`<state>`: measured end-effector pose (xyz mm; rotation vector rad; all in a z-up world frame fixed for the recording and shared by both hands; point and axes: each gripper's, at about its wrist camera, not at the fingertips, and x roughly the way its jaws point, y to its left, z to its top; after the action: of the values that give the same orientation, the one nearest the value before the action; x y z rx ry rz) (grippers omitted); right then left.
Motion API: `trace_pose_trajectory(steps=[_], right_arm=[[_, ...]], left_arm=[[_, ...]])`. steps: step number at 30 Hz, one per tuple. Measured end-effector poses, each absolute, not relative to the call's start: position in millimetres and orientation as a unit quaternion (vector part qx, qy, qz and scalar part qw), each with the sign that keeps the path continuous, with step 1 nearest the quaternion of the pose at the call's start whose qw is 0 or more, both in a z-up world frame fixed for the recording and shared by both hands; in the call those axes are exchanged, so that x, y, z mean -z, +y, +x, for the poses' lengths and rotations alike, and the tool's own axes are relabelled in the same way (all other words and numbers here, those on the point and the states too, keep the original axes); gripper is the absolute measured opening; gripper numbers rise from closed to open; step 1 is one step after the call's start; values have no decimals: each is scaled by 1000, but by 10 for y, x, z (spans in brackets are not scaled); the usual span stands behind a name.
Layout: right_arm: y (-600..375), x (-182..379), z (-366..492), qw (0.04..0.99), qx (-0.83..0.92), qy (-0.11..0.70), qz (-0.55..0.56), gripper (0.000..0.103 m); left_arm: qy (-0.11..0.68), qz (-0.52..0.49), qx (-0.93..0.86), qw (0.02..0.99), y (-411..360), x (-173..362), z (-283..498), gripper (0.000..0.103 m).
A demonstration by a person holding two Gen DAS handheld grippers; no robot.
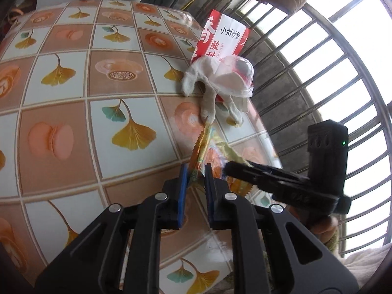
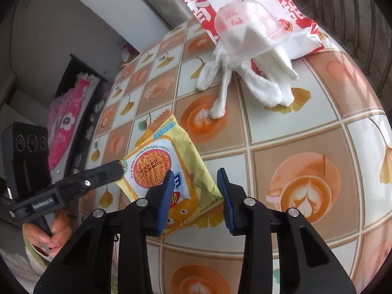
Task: Collect trash
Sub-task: 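Grasp the orange Enaak snack packet with the left tool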
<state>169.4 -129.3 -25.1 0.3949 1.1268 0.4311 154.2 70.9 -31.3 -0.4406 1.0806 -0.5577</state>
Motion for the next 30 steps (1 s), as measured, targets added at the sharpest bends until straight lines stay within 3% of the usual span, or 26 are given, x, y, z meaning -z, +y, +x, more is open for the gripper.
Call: trace_pose_trajectory(steps=[4,7,15,26,28,30], right_arm=[[-1285,338,1704,807,-193,529,178,24],[-1346,381,1712,803,-194,529,192,18],[-1414,414,1709,801,-196,527,205,16],[-1454,407,1677,803,-196,522,212,15],[-1483,400,1665,802,-196,521,215,15],[-1502,403,1666,801,-197,522,219,15]], left_arm=[[510,-257,274,774,740,368,1605,12],[514,-286,284,757,733,425,1626,19],[537,-229,233,777,624,551,1588,28],[538,-159,223,797,479,581,1546,28],[536,-154,222,800,474,589,1559,26],[533,-138,215,807,461,591,1559,16]])
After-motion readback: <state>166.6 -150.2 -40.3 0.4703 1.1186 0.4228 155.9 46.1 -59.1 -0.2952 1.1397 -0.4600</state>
